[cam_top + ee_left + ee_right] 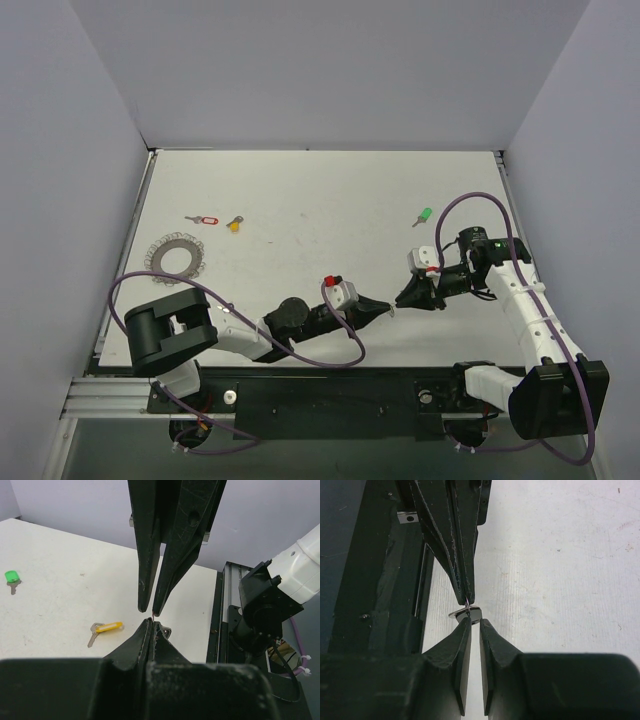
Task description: Put the keys on the keyring
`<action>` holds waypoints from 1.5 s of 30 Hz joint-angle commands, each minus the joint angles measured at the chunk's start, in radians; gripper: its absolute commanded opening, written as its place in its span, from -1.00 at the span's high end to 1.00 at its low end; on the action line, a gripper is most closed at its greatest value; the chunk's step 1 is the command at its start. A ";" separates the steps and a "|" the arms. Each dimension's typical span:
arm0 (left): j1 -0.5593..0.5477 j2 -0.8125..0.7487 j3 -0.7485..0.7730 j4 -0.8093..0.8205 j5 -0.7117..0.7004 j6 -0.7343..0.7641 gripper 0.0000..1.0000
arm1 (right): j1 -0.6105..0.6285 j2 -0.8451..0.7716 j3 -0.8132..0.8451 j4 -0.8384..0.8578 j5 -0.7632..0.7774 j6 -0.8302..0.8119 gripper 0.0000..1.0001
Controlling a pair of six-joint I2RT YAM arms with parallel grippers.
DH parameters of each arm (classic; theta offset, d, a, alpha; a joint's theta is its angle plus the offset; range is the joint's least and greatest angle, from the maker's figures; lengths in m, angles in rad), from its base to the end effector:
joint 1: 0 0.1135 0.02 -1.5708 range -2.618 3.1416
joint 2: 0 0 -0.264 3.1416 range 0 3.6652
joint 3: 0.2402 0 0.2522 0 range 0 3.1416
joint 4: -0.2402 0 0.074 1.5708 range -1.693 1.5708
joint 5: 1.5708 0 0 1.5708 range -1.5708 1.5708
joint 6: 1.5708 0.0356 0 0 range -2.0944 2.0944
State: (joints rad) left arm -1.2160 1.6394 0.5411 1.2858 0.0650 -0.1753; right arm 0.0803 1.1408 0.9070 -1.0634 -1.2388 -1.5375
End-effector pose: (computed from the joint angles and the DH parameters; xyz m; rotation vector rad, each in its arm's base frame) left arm 0.1057 -0.2921 0.2065 0.7924 1.2650 -1.1915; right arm 0.1820 0.0484 0.2727 -1.5670 1.2264 0.8720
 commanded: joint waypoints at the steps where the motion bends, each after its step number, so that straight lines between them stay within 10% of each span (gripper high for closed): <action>1: 0.001 0.002 0.040 0.107 0.015 -0.015 1.00 | 0.016 0.010 -0.016 -0.032 -0.061 -0.027 0.82; 39: 0.003 0.023 0.039 0.113 0.027 -0.058 1.00 | 0.095 0.007 0.059 -0.130 0.019 -0.029 1.00; 45: 0.003 0.005 0.026 0.092 0.004 -0.061 0.35 | 0.093 0.010 0.066 -0.129 0.044 -0.018 1.00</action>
State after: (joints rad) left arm -1.2156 1.6543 0.5526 1.3014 0.0868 -0.2245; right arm 0.1646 1.1553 0.9382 -1.1259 -1.1622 -1.5436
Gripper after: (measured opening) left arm 0.249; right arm 0.004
